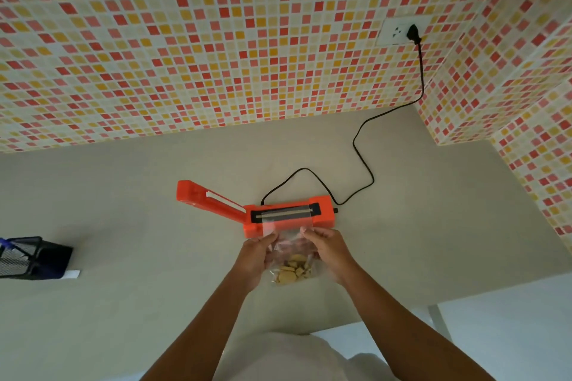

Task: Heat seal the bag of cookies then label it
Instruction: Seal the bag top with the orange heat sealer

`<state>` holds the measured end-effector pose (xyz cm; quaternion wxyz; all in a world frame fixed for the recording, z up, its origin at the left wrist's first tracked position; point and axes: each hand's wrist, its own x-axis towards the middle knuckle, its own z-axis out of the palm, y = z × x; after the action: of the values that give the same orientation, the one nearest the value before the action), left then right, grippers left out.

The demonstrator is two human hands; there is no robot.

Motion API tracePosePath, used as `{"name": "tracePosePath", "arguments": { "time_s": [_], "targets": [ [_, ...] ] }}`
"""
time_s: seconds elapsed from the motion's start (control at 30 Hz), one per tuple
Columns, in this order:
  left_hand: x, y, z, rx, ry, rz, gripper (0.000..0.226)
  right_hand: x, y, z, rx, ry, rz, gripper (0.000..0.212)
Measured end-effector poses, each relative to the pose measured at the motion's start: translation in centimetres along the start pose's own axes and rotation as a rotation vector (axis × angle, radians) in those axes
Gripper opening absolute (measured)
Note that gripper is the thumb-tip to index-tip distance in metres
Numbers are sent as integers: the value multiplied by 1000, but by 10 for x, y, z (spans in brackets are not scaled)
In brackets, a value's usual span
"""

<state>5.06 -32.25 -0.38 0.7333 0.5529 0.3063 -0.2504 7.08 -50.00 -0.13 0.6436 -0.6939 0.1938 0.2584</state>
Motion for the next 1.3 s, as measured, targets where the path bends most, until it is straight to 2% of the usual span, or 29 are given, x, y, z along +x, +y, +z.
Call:
{"name": "tracePosePath", "arguments": {
  "time_s": [0.17,0.37,0.47,0.6,0.7,0.8,0.87,0.93,1.13,1.2,1.3],
  "targets": [
    [4,-1,-1,-30,69,-10,27,7,1,2,-27,7,44,24],
    [9,-2,-2,18,46,13,32,9,-4,1,-46,-33,49,25],
    [9,-1,-1,38,66,12,30,9,-7,-2,-140,-38,33,27],
    [11,0,-3,39,62,8,28,19,-25,-14,-576,-51,-73,40],
    [13,0,-5,41,63,-2,29,28,-63,-22,-736,74,-186,47],
    [14,0,-5,55,66,2,31,23,-113,-13,-749,63,-437,35],
    [16,1,-3,61,65,8,31,12,-145,5,-713,-65,-611,20],
    [16,4,-2,72,64,15,29,1,-167,26,-701,-199,-715,15],
    [14,7,-3,82,54,19,26,-8,-187,71,-724,-422,-767,21],
    [13,8,-3,87,49,15,26,-4,-187,74,-729,-420,-756,21],
    [13,8,-4,86,44,24,27,2,-183,65,-702,-295,-730,17]
  ]
}}
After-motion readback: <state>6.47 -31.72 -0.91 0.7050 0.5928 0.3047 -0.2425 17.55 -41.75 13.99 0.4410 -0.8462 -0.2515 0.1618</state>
